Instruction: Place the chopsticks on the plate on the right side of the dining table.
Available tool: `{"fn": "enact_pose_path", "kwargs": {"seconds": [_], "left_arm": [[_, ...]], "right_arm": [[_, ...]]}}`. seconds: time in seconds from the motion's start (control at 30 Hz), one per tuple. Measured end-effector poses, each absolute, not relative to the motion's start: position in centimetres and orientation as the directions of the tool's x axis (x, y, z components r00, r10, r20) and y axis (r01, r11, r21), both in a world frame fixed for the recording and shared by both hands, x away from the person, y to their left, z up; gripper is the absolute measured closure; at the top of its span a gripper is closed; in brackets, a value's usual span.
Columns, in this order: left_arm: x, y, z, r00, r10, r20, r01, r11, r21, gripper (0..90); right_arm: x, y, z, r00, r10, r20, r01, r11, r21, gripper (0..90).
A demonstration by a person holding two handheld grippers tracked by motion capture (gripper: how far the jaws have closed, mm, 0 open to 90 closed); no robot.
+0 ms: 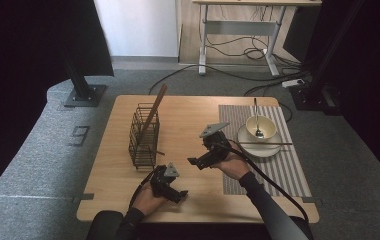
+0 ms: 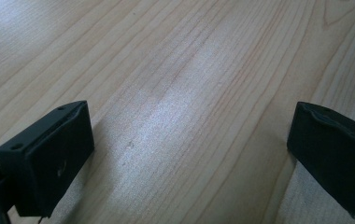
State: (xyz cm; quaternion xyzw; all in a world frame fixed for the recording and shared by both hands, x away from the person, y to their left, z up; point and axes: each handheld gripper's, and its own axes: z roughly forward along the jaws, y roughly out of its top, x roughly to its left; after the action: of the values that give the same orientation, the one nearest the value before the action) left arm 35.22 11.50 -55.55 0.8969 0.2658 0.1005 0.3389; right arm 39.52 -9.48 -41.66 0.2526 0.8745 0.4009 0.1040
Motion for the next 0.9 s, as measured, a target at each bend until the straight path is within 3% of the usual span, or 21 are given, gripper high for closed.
{"fn": "enact_pose_path", "kwargs": {"seconds": [0.9], "left_arm": [[35.2,11.5,-55.6,0.839,0.545,-0.003,0.411,-0.629,0.659,0.0]], "right_arm": [[39.5,-2.4,-40.2,-0.911,0.411,0.020,0.277,0.578,0.767,0.0]]}}
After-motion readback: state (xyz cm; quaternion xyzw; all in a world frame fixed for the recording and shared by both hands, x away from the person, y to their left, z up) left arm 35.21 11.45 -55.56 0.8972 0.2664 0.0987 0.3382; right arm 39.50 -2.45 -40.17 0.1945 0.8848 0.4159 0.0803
